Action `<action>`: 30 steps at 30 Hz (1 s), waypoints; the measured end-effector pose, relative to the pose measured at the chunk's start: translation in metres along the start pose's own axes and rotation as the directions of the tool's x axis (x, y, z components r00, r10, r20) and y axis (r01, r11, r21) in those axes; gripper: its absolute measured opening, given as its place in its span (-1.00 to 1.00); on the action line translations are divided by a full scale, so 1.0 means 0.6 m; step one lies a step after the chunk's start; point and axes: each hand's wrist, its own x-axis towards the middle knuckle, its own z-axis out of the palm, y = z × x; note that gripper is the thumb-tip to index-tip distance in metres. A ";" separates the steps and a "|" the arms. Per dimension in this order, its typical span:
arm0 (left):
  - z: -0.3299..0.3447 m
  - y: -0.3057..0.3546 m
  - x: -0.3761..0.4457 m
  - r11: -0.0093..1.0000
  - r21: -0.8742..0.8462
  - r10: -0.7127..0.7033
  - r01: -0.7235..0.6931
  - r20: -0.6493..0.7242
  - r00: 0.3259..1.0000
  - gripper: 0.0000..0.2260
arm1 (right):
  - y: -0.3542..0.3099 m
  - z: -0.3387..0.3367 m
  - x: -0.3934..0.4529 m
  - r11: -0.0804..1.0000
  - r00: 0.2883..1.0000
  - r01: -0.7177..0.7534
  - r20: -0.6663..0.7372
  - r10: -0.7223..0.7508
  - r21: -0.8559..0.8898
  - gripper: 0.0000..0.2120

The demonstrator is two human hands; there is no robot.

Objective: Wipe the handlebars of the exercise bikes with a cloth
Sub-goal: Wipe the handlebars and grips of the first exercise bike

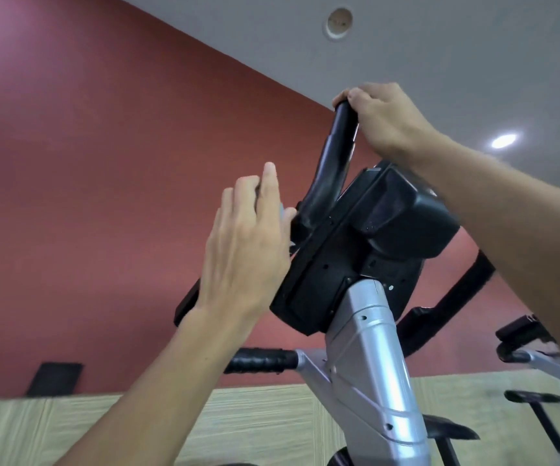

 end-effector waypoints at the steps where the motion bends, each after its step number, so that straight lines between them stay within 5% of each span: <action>1: -0.007 -0.020 -0.007 0.996 -0.043 -0.086 0.084 -0.041 0.995 -0.54 | -0.008 -0.002 0.002 0.993 1.000 -0.002 -0.016 0.000 -0.114 -0.61; 3: -0.007 -0.032 -0.022 0.958 -0.174 -0.242 0.228 -0.064 0.968 -0.55 | -0.028 0.010 -0.002 0.943 0.996 0.077 -0.024 -0.090 -0.323 -0.56; 6: 0.032 0.028 -0.036 0.945 -0.288 -0.171 0.158 -0.021 0.985 -0.51 | -0.033 0.063 -0.025 0.829 0.957 0.289 0.129 -0.259 -0.479 -0.56; 12: 0.126 0.029 -0.044 0.999 -0.004 -0.032 0.033 -0.340 0.940 -0.57 | -0.020 0.110 -0.069 0.754 0.927 0.346 0.077 -0.368 -0.559 -0.52; 16: 0.147 -0.046 -0.113 0.999 0.041 0.048 -0.036 -0.343 0.938 -0.52 | -0.047 0.128 -0.107 0.702 0.898 0.424 0.163 -0.409 -0.572 -0.48; 22: 0.144 -0.101 -0.176 0.977 0.196 0.128 -0.083 -0.229 0.965 -0.54 | -0.043 0.201 -0.147 0.258 0.807 0.534 0.395 -0.439 -0.805 -0.45; 30: 0.139 -0.118 -0.169 0.987 0.056 0.157 -0.148 -0.246 0.957 -0.59 | -0.042 0.209 -0.151 0.239 0.834 0.472 0.342 -0.433 -0.849 -0.44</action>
